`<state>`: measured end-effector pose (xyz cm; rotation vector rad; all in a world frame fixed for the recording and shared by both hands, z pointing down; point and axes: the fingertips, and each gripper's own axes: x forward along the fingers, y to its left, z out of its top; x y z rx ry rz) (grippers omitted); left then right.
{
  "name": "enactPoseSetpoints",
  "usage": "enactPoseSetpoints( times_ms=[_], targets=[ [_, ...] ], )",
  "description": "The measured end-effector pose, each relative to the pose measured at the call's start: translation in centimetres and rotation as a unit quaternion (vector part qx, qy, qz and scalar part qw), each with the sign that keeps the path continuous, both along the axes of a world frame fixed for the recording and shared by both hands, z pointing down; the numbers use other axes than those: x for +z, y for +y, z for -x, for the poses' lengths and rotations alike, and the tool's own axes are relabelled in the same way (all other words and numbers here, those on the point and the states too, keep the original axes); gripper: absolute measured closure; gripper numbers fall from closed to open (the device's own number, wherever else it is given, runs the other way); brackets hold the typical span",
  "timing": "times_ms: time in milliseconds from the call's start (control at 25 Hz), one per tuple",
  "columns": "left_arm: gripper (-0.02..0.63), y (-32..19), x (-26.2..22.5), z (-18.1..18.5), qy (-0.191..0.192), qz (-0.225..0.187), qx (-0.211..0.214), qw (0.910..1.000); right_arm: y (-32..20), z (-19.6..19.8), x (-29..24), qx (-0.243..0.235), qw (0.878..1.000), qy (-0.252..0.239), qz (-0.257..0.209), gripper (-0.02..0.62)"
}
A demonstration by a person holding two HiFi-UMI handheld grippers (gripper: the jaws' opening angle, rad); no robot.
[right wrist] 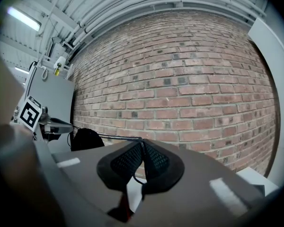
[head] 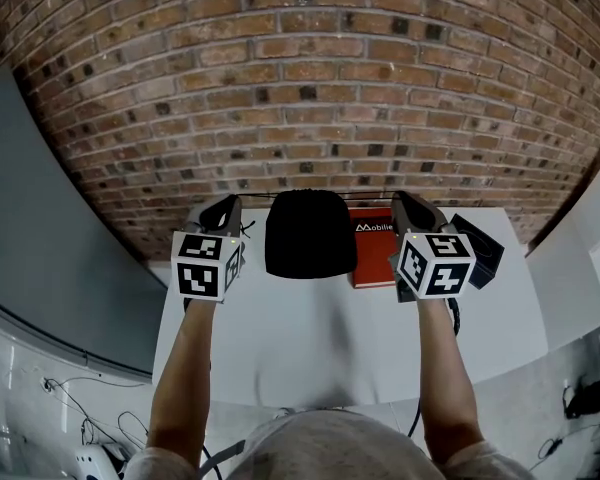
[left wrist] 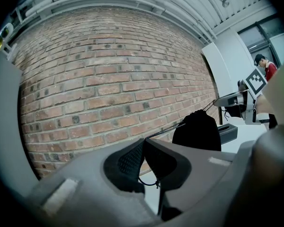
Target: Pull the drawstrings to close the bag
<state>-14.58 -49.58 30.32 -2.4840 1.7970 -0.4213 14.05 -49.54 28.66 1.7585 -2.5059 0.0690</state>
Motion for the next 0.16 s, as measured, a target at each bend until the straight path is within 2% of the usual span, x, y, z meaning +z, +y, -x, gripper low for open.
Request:
enactPoseSetpoints(
  times_ms=[160],
  targets=[
    [0.597,-0.23,-0.05,-0.26,0.000,0.000,0.000,1.0000,-0.16,-0.25,-0.15,0.001,1.000,0.000,-0.001,0.591]
  ],
)
